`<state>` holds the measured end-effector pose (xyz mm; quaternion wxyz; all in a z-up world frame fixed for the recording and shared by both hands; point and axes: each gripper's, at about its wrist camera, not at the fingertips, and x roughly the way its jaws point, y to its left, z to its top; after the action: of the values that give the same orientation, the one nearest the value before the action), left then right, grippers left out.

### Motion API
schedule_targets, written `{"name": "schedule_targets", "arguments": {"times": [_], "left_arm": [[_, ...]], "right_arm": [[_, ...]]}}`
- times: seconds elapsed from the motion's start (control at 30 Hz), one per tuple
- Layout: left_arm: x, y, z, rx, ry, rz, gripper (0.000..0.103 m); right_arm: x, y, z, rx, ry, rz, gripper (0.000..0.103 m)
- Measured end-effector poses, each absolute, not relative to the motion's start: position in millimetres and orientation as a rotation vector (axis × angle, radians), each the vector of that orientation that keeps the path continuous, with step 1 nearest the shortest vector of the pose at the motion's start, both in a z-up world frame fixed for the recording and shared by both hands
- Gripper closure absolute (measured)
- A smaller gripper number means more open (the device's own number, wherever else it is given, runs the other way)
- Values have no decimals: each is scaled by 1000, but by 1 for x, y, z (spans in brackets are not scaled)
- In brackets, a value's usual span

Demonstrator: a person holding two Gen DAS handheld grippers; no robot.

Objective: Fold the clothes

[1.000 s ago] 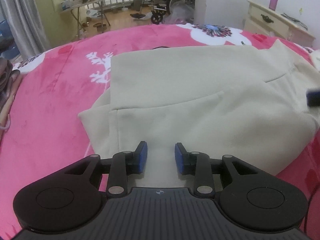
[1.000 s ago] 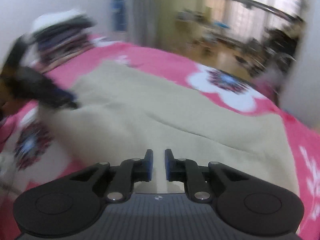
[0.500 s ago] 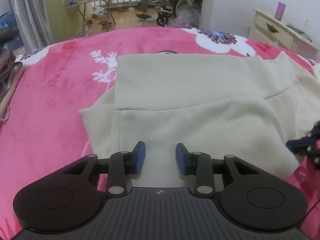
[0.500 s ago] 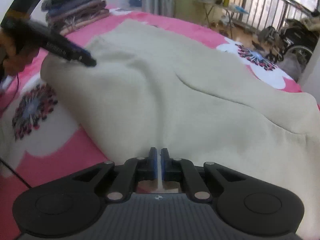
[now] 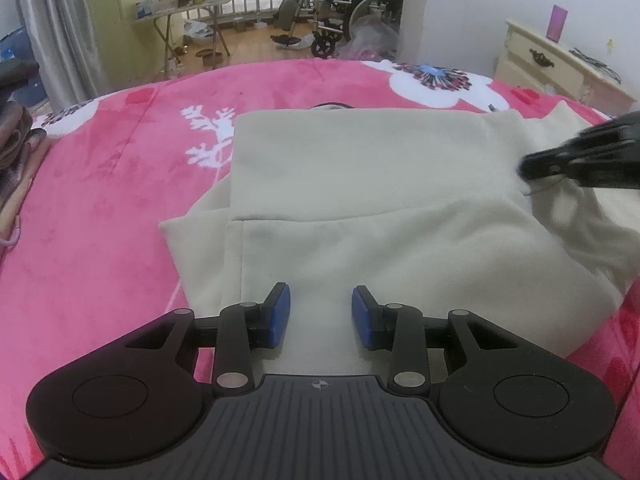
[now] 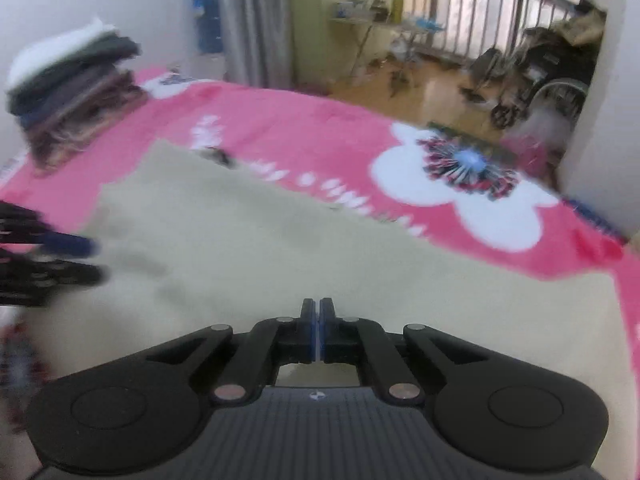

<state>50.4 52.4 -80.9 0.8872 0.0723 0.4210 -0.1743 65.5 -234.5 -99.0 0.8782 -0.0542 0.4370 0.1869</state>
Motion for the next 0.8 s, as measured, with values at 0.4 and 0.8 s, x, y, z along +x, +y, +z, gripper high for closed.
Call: {"name": "schedule_targets", "arguments": {"times": [0.4,0.8], "left_arm": [[48,58,-80,117,872,-370,67],[71,131,-51,-222,913,-255,62]], "right_arm": [[122,-234,-97,-25,916,355,103],[27,-213,-20,67,776,571,73]]}}
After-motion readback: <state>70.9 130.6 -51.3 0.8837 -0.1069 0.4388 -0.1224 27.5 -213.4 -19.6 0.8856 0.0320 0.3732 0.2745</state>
